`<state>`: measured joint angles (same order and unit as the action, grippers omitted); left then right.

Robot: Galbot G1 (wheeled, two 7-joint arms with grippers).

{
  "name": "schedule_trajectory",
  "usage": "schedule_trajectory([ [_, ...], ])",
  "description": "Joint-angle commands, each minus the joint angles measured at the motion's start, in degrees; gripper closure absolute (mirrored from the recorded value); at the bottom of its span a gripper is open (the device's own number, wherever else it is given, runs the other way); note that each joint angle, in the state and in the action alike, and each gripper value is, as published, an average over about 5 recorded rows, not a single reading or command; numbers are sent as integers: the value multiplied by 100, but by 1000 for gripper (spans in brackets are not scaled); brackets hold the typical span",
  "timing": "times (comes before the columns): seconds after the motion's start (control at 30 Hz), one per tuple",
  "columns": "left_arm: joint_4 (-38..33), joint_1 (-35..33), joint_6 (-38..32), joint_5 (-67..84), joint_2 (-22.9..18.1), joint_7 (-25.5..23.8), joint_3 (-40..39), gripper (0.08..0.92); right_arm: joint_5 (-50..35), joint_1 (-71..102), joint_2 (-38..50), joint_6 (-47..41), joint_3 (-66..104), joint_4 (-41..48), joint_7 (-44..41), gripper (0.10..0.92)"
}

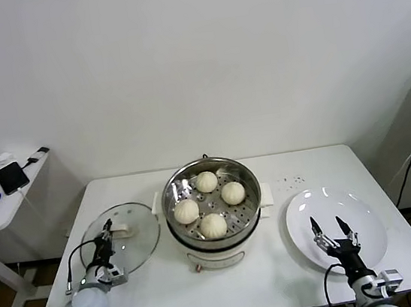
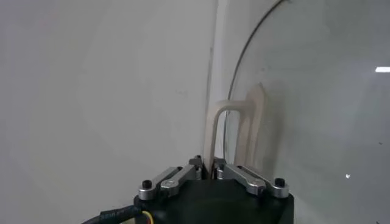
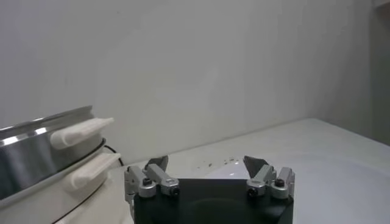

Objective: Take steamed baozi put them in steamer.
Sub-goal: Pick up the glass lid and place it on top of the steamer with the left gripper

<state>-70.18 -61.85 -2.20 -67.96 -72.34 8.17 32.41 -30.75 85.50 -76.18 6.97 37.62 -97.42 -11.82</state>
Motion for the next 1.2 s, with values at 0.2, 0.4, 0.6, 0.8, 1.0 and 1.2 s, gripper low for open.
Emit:
schedule_trajectory([
  [0.2, -1679, -621, 1144, 693, -477, -574, 369, 833, -26, -15, -48, -5, 71, -7, 1, 203],
  [0.4, -2946, -1136, 1857, 493, -668, -693, 293, 829, -71, 19, -16, -8, 84, -77, -1, 203],
  [0.6, -3440, -1282, 2841, -249, -651, -535, 112, 833, -116, 27, -9, -12, 92, -195, 1, 203],
  [0.8, -3939, -1252, 3431, -840, -706, -1167, 346, 833, -159, 72, -11, -5, 64, -263, -2, 203],
  [1.0, -4793, -1125, 3952, -1373, -901, -2077, 353, 833, -180, 72, -15, 11, 36, -267, 1, 203],
  [1.2, -5265, -1008, 4104, -1950, -1387, -2699, -283, 833, -77, 58, -69, 8, 6, -292, 6, 203],
])
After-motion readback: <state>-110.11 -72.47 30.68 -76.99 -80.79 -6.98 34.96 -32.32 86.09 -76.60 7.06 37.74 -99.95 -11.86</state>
